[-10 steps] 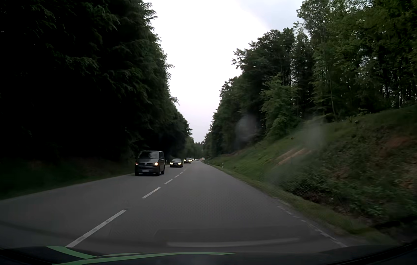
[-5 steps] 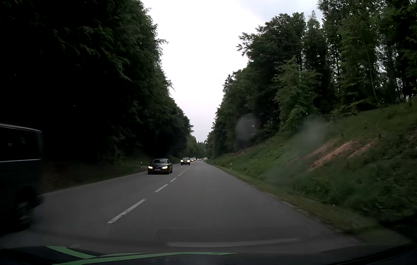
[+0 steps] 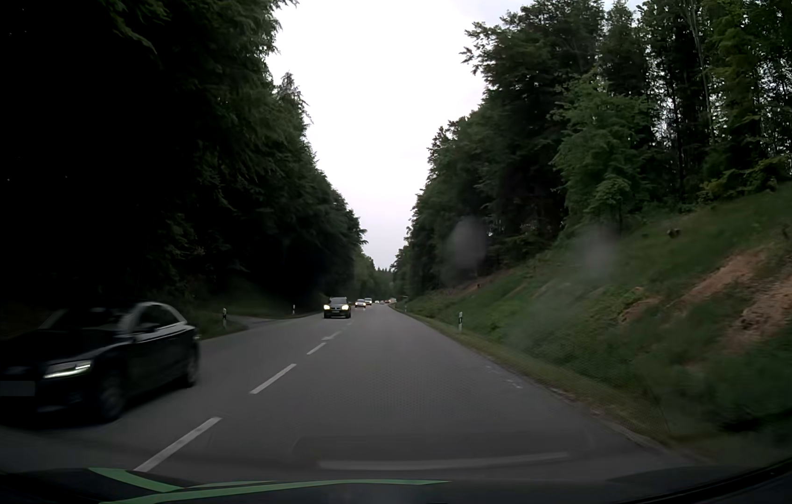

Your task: Follow the waypoints while adhering to traffic rules and regulations

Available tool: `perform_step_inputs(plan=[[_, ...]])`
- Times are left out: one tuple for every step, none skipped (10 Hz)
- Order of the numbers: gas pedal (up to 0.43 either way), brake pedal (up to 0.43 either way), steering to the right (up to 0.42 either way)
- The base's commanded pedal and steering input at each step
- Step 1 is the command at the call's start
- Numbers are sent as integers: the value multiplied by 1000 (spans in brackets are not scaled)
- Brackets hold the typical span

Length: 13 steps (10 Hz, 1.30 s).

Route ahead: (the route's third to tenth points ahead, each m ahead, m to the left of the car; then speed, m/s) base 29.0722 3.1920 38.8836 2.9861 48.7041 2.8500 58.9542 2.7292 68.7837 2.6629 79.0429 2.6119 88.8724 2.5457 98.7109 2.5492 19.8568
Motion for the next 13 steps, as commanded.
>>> perform_step_inputs(plan=[[130, 0, 0], [130, 0, 0], [130, 0, -1], [138, 0, 0], [138, 0, 0], [138, 0, -1], [138, 0, -1], [138, 0, -1], [138, 0, -1], [138, 0, -1], [138, 0, -1], [138, 0, -1], [138, 0, -1]])
